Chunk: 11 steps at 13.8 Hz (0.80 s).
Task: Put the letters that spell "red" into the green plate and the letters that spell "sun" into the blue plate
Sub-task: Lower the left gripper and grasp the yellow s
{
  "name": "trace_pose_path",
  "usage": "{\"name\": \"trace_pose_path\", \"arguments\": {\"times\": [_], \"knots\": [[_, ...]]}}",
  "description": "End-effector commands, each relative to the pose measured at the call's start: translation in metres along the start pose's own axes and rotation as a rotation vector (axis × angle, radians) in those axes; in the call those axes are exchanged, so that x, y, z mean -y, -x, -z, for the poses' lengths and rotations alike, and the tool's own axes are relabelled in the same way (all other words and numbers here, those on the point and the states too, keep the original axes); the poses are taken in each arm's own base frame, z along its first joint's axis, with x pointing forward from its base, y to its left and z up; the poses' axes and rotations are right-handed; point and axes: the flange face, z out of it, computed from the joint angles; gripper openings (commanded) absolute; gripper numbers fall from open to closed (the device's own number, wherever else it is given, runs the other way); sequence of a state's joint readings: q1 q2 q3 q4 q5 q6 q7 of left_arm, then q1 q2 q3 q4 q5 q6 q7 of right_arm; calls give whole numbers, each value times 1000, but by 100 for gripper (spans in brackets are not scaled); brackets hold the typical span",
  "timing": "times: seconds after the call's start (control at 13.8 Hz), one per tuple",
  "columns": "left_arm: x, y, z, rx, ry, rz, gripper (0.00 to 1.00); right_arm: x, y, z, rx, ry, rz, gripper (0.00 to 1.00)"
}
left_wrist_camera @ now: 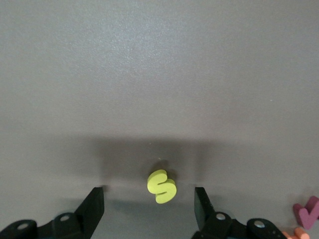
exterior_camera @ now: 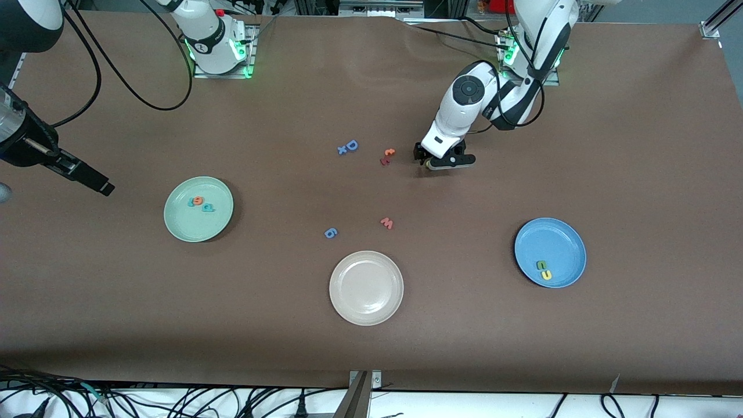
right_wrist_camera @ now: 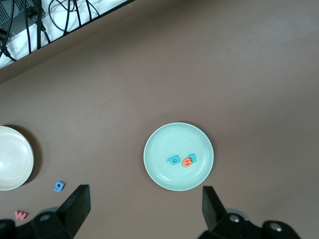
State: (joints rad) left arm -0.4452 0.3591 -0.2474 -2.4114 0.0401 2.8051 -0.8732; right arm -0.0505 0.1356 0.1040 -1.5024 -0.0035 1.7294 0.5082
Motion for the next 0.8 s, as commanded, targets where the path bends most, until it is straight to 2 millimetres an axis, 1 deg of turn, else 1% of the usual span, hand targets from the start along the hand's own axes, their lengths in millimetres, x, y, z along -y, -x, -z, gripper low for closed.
{"name": "trace_pose_path", "arguments": {"times": [0.0, 0.07, 0.22, 0.29, 0.36, 0.73], "knots": [[-5, -9, -1, -12, -25, -5, 76, -5, 2, 7, 9, -18, 1, 99], [-8, -8, -2, -11, -26, 4, 74, -6, 3, 7, 10, -17, 1, 99], [-13, -14, -1, -5, -35, 13, 68, -6, 4, 7, 15, -13, -1, 99], [-15, -14, 0, -6, -36, 22, 67, -8, 3, 8, 12, -14, -2, 99], [-18, -10, -2, -2, -39, 18, 67, -8, 3, 7, 13, -13, -2, 99], [-16, -9, -7, -19, -65, 0, 59, -8, 5, 6, 20, -9, 0, 99]]}}
